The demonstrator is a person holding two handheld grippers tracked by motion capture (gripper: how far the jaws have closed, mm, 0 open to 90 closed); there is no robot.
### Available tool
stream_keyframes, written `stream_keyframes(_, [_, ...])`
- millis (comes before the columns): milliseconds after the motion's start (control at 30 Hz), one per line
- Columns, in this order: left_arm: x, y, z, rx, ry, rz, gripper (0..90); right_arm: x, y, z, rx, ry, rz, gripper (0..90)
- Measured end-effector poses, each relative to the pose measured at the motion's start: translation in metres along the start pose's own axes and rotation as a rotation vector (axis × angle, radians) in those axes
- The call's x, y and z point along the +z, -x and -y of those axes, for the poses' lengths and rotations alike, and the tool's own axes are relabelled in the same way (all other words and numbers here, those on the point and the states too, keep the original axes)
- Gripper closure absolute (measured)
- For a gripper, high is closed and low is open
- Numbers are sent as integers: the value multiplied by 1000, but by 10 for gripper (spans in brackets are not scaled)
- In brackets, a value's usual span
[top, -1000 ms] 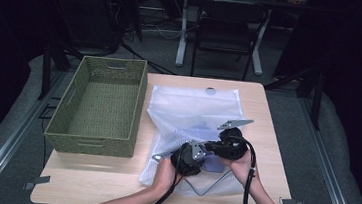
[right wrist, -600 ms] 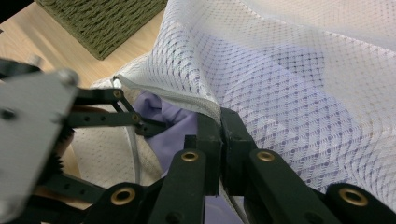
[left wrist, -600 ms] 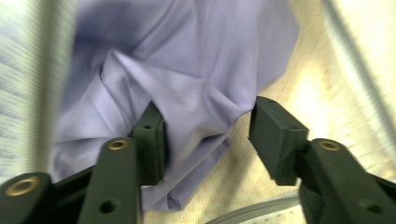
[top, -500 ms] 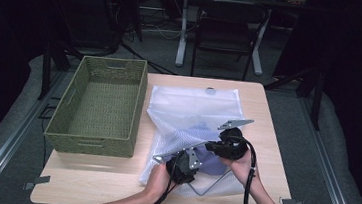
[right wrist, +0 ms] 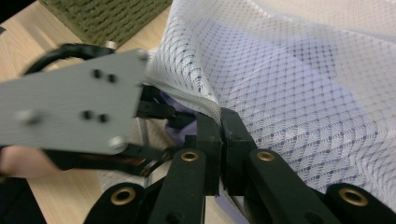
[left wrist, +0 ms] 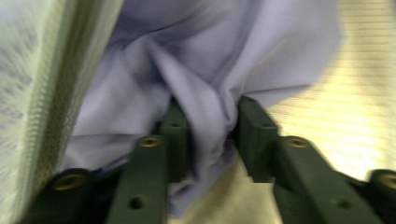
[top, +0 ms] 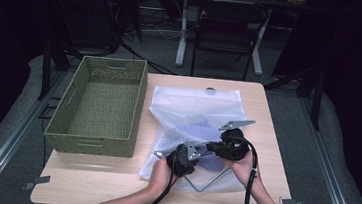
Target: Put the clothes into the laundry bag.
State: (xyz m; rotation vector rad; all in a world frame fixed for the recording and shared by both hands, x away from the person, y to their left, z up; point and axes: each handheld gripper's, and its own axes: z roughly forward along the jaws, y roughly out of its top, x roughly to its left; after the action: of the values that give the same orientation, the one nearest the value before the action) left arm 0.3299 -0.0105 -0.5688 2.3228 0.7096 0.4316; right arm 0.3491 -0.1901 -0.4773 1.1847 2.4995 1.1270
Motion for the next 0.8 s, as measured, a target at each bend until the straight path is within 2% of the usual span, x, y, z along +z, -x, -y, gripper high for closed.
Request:
stream_keyframes(33, [-6,2,-1,18,2,15,600,1,0,0,0,-2,0,882])
stream_keyframes(133, [-21,7,-3,38,22,36,506,1,0,0,-2,-4,1,882])
stream_keyframes(333, [-53,11,-6,67,74,68,429,0,1,0,-2,0,2,881])
stream_keyframes(433, [-67,3,-3,61,97,37,414,0,1,0,-2,3,4,881])
stream_keyframes(500, [-74,-9,1,16,112,7,406,0,1,0,-3,6,5,881])
stream_keyframes(600, [-80,-26,8,-17,103,-42,393,0,0,0,-5,11,6,881])
stream_keyframes(633, [-80,-28,10,-34,105,-48,386,0,0,-1,-4,9,6,882])
stream_keyframes(700, [-80,-35,13,-35,89,-63,386,0,-1,-1,-4,10,6,881])
stream_keyframes(800, [-73,-38,15,-30,68,-82,418,0,-1,-1,-5,13,5,881])
